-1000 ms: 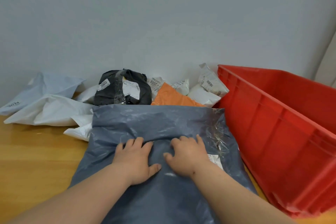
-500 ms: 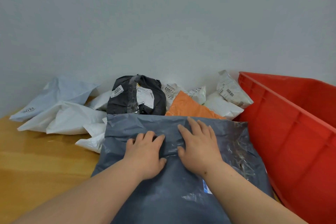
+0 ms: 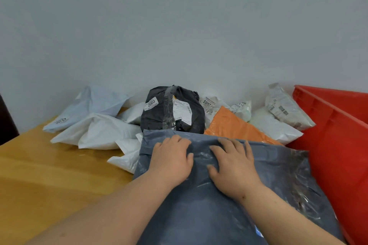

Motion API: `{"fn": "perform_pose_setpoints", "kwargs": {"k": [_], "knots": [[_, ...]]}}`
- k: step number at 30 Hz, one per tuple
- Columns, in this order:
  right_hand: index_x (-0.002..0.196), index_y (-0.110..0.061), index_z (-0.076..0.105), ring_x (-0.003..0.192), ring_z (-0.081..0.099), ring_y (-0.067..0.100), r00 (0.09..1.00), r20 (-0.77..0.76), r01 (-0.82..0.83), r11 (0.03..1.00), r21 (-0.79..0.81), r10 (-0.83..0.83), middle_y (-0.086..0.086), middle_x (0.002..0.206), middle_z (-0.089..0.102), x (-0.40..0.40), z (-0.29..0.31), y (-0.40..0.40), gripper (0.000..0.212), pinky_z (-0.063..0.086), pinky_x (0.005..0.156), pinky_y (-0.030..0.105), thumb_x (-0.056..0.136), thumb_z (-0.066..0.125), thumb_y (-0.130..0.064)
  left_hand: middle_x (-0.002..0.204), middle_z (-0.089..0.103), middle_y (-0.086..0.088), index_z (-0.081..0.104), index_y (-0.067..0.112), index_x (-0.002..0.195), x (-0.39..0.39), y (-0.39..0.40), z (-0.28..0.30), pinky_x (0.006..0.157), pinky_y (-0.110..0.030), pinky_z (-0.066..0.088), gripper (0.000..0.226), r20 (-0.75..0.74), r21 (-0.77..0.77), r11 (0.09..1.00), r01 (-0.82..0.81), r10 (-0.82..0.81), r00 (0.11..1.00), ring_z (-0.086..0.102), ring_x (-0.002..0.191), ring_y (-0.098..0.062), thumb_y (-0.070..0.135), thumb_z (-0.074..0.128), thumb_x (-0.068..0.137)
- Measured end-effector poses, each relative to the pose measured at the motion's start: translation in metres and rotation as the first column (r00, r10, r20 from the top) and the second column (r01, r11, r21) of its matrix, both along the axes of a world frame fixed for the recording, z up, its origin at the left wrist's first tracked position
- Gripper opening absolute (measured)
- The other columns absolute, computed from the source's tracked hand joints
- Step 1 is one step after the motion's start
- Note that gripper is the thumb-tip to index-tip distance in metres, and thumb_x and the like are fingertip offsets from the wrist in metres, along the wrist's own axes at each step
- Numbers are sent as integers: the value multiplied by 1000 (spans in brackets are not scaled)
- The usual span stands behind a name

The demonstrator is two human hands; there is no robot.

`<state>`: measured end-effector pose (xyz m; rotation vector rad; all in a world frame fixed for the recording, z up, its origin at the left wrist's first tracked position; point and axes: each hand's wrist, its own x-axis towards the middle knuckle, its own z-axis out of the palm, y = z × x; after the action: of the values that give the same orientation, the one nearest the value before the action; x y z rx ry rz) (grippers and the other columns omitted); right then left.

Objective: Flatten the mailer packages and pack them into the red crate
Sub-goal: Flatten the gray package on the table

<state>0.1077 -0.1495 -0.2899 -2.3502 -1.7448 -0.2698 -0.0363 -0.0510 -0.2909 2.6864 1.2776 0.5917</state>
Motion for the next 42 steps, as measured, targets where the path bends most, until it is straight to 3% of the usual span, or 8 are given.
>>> {"fn": "perform_pose_setpoints", "kwargs": {"k": [6,17,25,30,36,39,42], "knots": [[138,-29,51,144,23,24,993,3,-120,992,49,120,-4,150,37,-36,5,29,49,2,121,51,90,52,-39,128,53,6,55,29,125,-35,17,3,94,-37,38,32,92,18,993,-119,117,989,49,117,-19,38,49,94],[139,-29,47,146,15,23,962,-7,-274,962,-4,274,-5,153,29,-105,15,89,45,-6,121,51,95,49,-37,139,50,0,50,25,137,-128,79,18,103,-42,33,41,225,-69,882,-466,469,854,42,127,-26,36,46,97],[138,-24,52,143,20,27,939,13,-345,937,49,344,-2,151,35,-145,35,145,49,-5,121,52,90,51,-29,152,37,-1,40,27,146,-162,143,24,112,-44,22,52,86,-127,809,-574,585,806,30,140,-25,48,32,100],[142,-23,47,145,16,28,932,42,-360,933,1,360,2,156,29,-153,35,168,50,-4,120,51,93,49,-33,123,55,-2,61,16,116,-169,183,25,105,-46,34,54,-12,-161,797,-583,589,808,47,120,-27,42,17,102],[143,-22,47,145,17,28,920,9,-392,920,0,392,2,155,30,-154,24,181,51,-4,120,51,93,52,-33,118,59,-10,61,7,114,-186,207,21,112,-47,28,53,-103,-170,704,-689,683,723,50,119,-31,31,15,103],[141,-22,48,145,17,28,919,-6,-395,919,1,395,2,155,31,-155,19,185,50,-5,120,51,93,52,-33,106,58,-7,59,10,98,-193,209,14,112,-48,25,47,-154,-158,701,-695,678,719,50,115,-30,28,16,101],[141,-23,48,145,17,28,919,-19,-395,919,-11,394,2,155,30,-159,14,186,49,-6,120,51,93,51,-32,109,57,-4,50,16,91,-189,209,7,113,-49,22,42,-193,-204,694,-690,663,723,50,119,-28,29,12,102]]}}
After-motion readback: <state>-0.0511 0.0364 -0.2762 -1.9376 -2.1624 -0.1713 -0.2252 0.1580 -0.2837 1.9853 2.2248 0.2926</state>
